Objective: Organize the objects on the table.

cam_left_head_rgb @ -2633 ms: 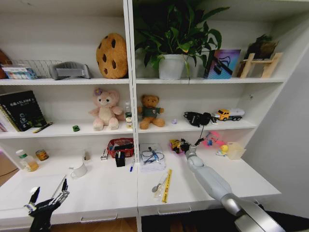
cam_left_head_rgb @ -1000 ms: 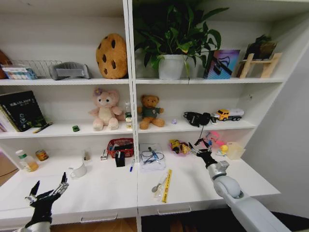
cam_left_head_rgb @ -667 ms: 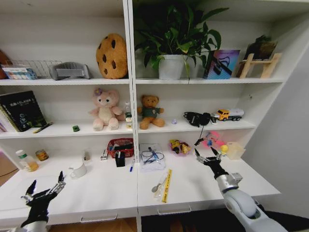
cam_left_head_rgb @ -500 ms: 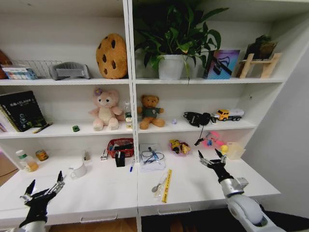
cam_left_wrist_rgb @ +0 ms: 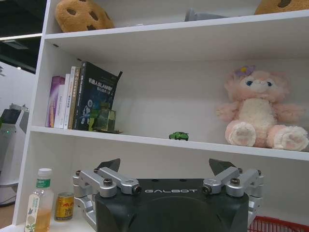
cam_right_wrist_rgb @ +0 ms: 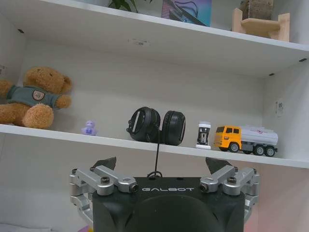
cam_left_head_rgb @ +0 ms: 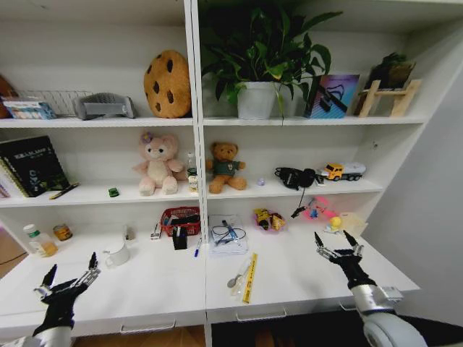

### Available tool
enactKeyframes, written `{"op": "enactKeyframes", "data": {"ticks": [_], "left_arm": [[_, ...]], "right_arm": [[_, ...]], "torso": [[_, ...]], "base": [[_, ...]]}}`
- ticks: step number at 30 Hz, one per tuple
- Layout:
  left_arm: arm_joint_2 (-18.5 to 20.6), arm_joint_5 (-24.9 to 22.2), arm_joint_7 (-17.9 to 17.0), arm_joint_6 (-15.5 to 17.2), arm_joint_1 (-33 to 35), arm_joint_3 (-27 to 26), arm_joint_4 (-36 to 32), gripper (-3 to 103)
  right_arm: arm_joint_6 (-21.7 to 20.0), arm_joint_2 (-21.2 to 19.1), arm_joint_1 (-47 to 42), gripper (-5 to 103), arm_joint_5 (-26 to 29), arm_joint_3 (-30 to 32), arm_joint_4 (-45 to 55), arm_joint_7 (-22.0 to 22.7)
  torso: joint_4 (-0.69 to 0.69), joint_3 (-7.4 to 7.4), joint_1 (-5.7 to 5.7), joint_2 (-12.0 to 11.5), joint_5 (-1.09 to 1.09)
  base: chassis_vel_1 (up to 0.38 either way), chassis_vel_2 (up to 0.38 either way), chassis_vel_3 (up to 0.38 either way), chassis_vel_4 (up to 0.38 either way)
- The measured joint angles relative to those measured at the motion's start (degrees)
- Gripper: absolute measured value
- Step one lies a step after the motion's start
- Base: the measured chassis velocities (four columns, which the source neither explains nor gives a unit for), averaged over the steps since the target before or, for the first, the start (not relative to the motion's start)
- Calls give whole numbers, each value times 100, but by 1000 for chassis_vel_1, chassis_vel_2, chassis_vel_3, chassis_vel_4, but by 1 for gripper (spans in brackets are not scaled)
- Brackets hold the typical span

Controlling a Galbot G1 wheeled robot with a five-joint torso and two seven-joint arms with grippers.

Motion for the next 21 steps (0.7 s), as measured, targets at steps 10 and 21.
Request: {"op": "enactKeyframes", "data": {"ticks": [10,21], "left_arm": [[-15,-111,86,-33,44,-25,-80,100],[-17,-111,88,-25,49,-30,-86,100]], "right_arm": [[80,70,98,100,14,-127,-38,-72],[81,72,100,100,18,-138,-32,-76]], "torso": [[0,0,0,0,0],[0,0,0,0,0]], "base": [[0,0,0,0],[0,0,0,0]]}}
